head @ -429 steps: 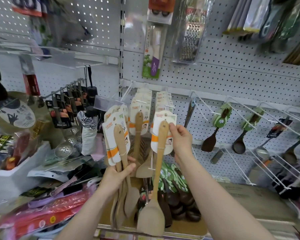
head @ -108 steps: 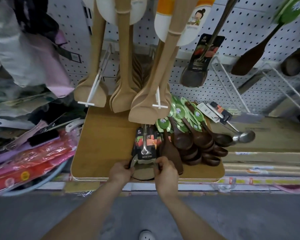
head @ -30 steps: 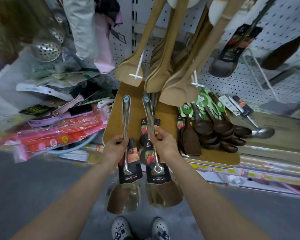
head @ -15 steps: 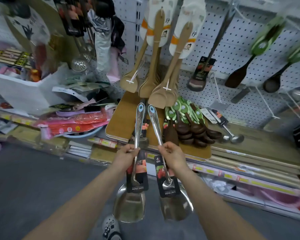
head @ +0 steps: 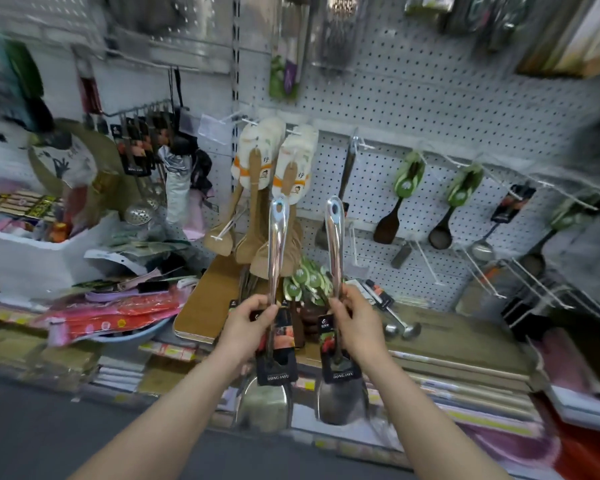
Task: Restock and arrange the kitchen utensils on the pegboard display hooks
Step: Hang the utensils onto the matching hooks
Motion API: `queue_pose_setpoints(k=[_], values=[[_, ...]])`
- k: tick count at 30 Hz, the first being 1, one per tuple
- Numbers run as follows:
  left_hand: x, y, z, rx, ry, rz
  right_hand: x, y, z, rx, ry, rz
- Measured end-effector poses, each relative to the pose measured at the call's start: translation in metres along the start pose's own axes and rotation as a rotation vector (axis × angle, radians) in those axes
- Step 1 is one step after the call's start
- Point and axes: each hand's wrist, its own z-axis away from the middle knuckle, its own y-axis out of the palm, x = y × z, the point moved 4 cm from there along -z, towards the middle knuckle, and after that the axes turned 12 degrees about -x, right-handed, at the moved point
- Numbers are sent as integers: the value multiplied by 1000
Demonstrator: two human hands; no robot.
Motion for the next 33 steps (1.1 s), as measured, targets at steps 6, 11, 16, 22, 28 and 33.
queue_pose_setpoints(k=[6, 11, 16, 22, 28, 33], values=[[-30, 19, -44, 24, 131, -81, 12, -11, -54, -111, 2, 63], [-41, 34, -88, 103, 182, -107, 8, -1, -91, -113, 62, 85], [-47, 47, -124, 156, 211, -145, 15, 7, -120, -170, 65, 59], [-48, 60, -148, 223, 232, -123, 15, 20, -142, -192, 107, 72], [-54, 68, -167, 221, 245, -159, 9, 30, -160, -171, 82, 74], [-57, 76, -186, 202, 243, -160, 0, 43, -191, -160, 79, 57]])
